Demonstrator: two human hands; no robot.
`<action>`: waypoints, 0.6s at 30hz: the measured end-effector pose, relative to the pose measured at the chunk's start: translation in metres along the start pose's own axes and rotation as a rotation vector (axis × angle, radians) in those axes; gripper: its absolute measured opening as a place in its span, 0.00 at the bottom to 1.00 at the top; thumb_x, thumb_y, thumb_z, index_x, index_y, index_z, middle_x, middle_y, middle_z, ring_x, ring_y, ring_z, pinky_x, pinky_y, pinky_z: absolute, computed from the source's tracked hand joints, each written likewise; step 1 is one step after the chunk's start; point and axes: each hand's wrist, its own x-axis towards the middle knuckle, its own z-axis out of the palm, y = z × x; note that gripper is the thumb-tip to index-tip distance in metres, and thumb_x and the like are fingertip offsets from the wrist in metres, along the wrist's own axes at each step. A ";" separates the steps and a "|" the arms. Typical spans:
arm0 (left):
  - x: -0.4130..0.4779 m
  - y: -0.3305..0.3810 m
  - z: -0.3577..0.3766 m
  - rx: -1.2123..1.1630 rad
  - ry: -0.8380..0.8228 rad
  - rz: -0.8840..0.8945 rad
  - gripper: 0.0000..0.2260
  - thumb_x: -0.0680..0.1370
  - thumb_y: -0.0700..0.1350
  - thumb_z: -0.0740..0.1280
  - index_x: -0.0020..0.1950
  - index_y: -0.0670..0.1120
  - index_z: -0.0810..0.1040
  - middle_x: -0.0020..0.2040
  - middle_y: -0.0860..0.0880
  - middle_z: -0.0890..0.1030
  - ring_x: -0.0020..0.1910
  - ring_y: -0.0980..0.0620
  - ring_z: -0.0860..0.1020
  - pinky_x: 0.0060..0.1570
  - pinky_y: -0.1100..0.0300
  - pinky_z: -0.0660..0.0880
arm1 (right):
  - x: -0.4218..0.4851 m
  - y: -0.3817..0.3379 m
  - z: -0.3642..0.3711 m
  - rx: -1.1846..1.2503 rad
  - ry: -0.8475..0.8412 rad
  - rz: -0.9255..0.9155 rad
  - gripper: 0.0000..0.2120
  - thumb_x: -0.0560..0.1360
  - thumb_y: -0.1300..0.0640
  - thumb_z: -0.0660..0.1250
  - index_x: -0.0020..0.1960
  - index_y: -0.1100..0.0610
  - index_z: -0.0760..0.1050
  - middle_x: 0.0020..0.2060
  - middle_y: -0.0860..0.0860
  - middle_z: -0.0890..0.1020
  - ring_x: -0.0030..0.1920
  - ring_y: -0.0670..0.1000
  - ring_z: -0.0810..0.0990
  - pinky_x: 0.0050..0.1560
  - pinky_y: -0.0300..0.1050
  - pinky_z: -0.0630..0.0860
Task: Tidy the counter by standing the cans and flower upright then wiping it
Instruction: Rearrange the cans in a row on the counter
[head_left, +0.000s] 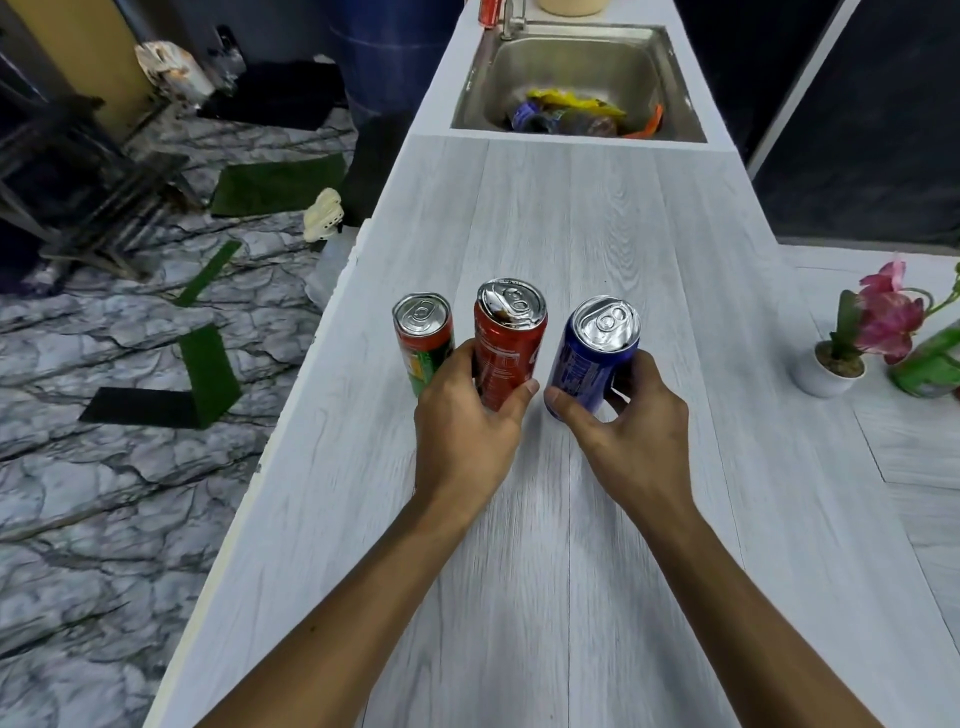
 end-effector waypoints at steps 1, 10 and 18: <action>0.000 0.000 0.001 -0.001 0.000 -0.001 0.25 0.74 0.53 0.77 0.67 0.47 0.78 0.59 0.52 0.83 0.57 0.55 0.82 0.57 0.58 0.81 | 0.001 0.001 0.001 -0.004 -0.001 0.000 0.33 0.68 0.41 0.79 0.67 0.48 0.71 0.50 0.28 0.74 0.49 0.23 0.74 0.44 0.19 0.69; 0.002 -0.001 0.012 -0.001 0.017 -0.011 0.26 0.75 0.53 0.76 0.71 0.47 0.75 0.61 0.51 0.82 0.60 0.54 0.81 0.59 0.51 0.81 | 0.007 0.006 0.003 -0.007 -0.013 0.011 0.32 0.68 0.42 0.79 0.67 0.50 0.72 0.48 0.26 0.73 0.49 0.22 0.74 0.44 0.19 0.70; 0.002 -0.005 0.015 0.010 0.010 -0.029 0.26 0.75 0.53 0.76 0.71 0.48 0.75 0.62 0.52 0.82 0.60 0.55 0.81 0.59 0.55 0.81 | 0.009 0.008 0.005 -0.021 -0.016 0.012 0.31 0.69 0.42 0.79 0.66 0.49 0.71 0.48 0.25 0.72 0.49 0.21 0.73 0.44 0.19 0.69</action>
